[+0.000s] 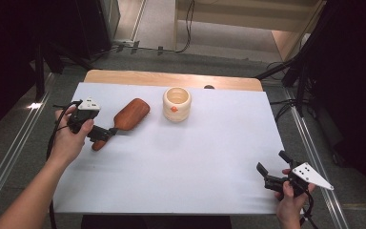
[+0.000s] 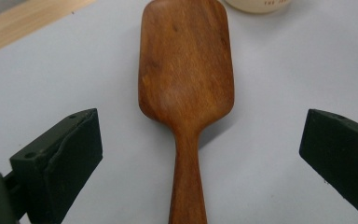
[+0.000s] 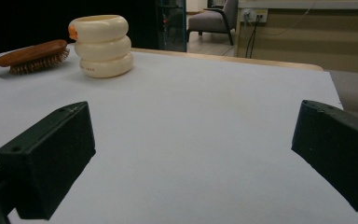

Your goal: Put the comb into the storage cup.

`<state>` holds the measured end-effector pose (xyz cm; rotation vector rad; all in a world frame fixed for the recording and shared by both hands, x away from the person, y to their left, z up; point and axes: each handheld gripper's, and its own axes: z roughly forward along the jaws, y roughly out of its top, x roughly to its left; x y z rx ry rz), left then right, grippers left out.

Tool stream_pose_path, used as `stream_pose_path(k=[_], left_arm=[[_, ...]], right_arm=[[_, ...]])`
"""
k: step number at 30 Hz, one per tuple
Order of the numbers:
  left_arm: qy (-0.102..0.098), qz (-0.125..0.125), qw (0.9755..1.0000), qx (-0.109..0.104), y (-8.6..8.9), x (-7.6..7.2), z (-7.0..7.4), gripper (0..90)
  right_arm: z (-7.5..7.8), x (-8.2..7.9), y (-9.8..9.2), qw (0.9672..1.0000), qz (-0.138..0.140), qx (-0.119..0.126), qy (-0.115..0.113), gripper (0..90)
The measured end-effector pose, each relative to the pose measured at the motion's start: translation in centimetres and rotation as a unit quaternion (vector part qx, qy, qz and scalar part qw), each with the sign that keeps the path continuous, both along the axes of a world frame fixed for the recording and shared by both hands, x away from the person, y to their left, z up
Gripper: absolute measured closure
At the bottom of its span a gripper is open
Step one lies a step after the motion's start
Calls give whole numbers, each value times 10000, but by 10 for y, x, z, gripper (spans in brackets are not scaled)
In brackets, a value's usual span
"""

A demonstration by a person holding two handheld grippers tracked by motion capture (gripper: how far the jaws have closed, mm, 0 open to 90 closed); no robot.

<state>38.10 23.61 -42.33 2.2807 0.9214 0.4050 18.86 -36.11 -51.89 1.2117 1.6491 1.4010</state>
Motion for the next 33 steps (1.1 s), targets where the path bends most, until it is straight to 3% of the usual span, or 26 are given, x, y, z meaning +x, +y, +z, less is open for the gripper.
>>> stream_pose_path(k=[2, 6, 13, 20, 21, 26, 27, 28, 31, 33], left_arm=[[209, -6, 9997, 131, -1, 5, -4, 0], [419, 12, 9987, 278, -2, 10, -8, 0], [588, -33, 9970, 493, -7, 17, -10, 0], [959, 77, 9926, 742, -12, 26, -15, 2], [964, 189, 9917, 824, -14, 27, -16, 25], [1117, 218, 9904, 780, -16, 30, -19, 49], [1151, 199, 9895, 849, -17, 31, -20, 59], [1125, 229, 9890, 927, -19, 30, -21, 140], [1157, 178, 9865, 1146, -23, 31, -24, 164], [1182, 170, 9856, 1200, -25, 31, -26, 231]], right_arm=[[0, 0, 0, 10000, -3, -2, 1, 0], [0, 0, 0, 10000, -11, -1, 0, 0], [0, 0, 0, 10000, -7, 8, 10, 0], [0, 0, 0, 10000, -13, 17, 24, 0], [0, 0, 0, 10000, -7, 15, 24, 0], [0, 0, 0, 10000, -7, 15, 32, 0], [0, 0, 0, 10000, -7, 18, 32, 0], [0, 0, 0, 10000, 0, 19, 39, 0], [0, 1, 0, 10000, -12, 14, 36, 0], [0, 1, 0, 10000, -3, 18, 50, 0]])
